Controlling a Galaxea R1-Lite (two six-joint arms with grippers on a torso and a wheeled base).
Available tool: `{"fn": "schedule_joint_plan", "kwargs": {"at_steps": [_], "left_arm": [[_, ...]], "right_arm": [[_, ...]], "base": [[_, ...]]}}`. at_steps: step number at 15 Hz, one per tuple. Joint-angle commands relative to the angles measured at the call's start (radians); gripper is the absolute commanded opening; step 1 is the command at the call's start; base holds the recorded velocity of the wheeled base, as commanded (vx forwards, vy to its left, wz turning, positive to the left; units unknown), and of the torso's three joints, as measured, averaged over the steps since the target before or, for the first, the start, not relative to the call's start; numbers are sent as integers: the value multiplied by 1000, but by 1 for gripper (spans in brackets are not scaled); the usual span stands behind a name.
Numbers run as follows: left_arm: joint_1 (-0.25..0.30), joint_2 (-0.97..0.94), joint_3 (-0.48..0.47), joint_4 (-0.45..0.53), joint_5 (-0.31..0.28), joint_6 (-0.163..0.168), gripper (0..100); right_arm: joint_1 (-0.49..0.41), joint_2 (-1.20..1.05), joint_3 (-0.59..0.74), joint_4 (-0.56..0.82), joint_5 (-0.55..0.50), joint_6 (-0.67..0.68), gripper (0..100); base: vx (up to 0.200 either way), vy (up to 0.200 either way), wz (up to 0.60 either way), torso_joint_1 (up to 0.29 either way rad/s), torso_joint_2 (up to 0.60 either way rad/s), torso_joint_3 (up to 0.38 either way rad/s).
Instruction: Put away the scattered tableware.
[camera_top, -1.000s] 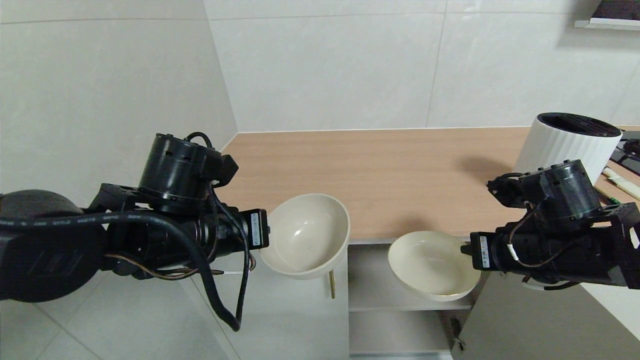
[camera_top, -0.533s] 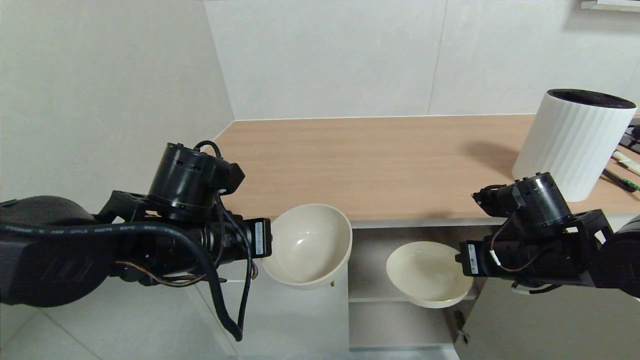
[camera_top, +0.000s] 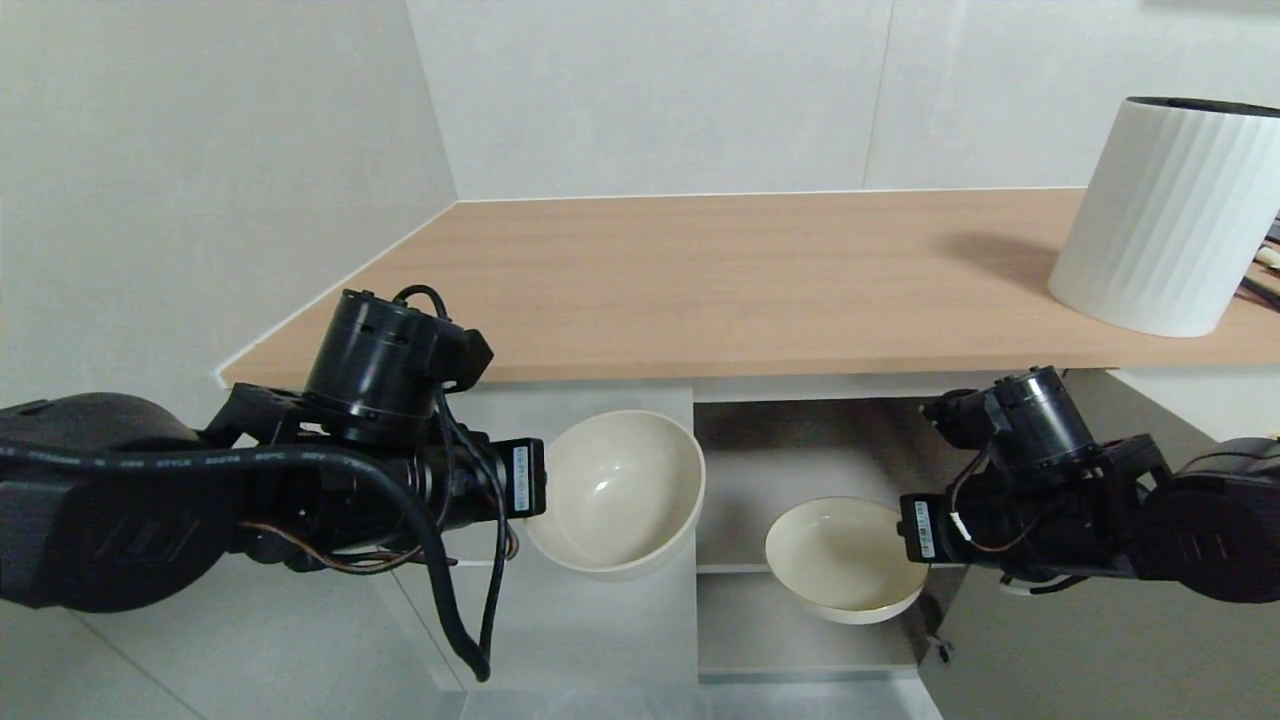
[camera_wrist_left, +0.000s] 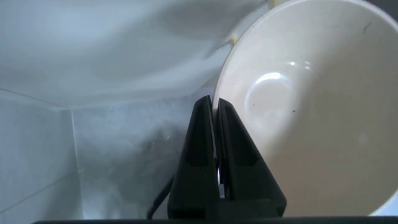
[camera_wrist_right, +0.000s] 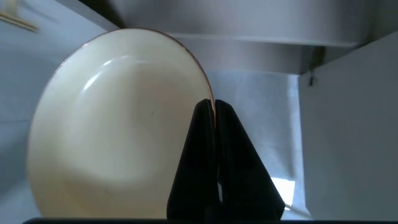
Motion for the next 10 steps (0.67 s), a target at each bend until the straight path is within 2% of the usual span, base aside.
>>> {"fn": "schedule_joint_plan", "kwargs": {"at_steps": [1,7,10], "left_arm": [[0,3,0,-1,0,-1,0],[0,4,0,-1,0,-1,0],[0,3,0,-1,0,-1,0]], "right_arm": [[0,25,10,-18,0,0,0],[1,55,24,-50,0,0,0],[1,68,23,-50,0,0,0]], "base": [[0,0,0,-144,456,310],[0,0,0,-110,435,320],[0,0,0,-25,128,92]]}}
